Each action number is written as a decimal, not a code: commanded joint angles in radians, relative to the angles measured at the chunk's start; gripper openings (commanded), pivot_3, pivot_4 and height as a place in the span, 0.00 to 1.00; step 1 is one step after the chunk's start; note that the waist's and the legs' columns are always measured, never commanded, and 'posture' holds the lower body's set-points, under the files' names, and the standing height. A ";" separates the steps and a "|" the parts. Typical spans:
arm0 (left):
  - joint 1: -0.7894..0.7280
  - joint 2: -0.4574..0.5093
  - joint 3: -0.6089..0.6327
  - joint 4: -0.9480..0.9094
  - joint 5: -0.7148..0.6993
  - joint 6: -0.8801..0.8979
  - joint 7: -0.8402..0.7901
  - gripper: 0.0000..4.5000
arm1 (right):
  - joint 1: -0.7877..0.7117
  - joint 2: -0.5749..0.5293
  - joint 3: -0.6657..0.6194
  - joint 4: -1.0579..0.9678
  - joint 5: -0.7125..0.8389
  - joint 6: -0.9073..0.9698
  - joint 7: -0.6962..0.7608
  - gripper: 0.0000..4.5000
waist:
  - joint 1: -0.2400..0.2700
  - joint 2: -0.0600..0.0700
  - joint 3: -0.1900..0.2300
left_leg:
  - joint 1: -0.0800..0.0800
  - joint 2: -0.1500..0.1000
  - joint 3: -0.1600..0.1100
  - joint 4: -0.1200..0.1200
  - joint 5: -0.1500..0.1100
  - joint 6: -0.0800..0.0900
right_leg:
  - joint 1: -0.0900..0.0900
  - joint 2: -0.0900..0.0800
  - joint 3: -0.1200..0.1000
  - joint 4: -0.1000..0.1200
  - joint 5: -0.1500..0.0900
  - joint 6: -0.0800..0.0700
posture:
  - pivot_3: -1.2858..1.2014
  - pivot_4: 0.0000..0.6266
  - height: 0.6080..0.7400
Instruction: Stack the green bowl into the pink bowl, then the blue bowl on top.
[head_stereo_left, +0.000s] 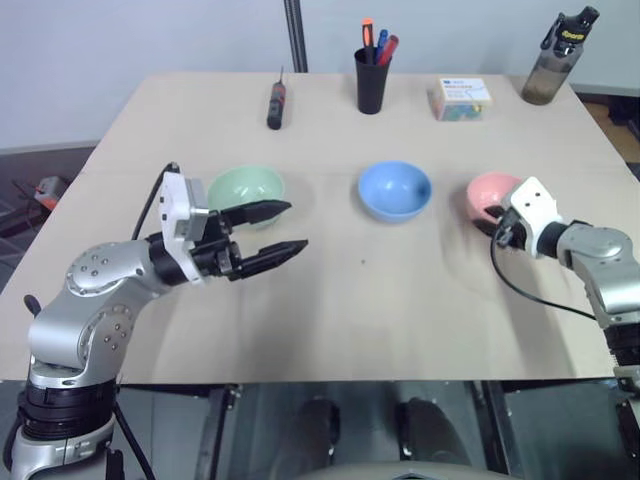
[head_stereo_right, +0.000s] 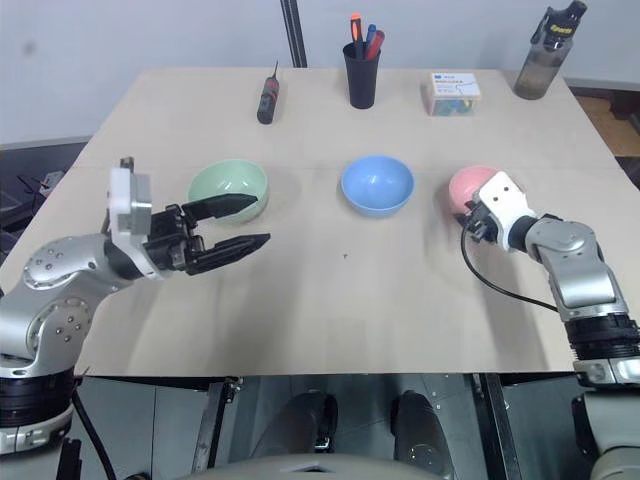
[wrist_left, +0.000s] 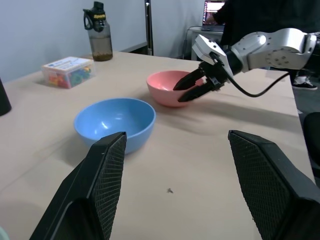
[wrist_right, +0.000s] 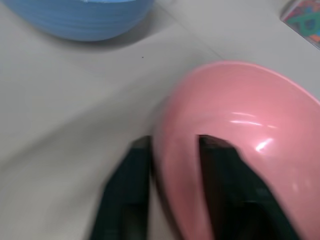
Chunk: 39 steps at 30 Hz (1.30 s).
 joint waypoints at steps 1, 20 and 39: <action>0.009 0.006 0.037 -0.053 -0.018 -0.007 0.020 0.77 | -0.030 -0.005 -0.010 -0.031 -0.009 -0.026 0.021 0.01 | 0.000 0.000 0.000 | 0.000 0.000 0.000 0.000 0.000 0.000 | 0.000 0.000 0.000 0.000 0.000 0.000 | 0.52 0.24 1.00; -0.049 -0.042 -0.010 0.080 0.140 -0.090 0.126 0.77 | 0.036 0.112 0.245 -0.609 0.221 0.288 0.182 0.01 | 0.000 0.000 0.000 | 0.002 0.000 -0.001 0.002 0.000 0.000 | 0.001 0.000 -0.001 0.002 0.000 0.000 | 0.52 0.24 1.00; -0.181 0.230 -0.285 -0.047 0.575 0.359 0.376 0.77 | 0.018 0.181 0.055 -0.644 0.280 0.156 0.159 1.00 | 0.002 0.000 0.001 | 0.000 -0.001 -0.002 0.000 0.000 0.000 | 0.000 0.001 -0.002 0.001 0.000 0.000 | 0.52 0.24 1.00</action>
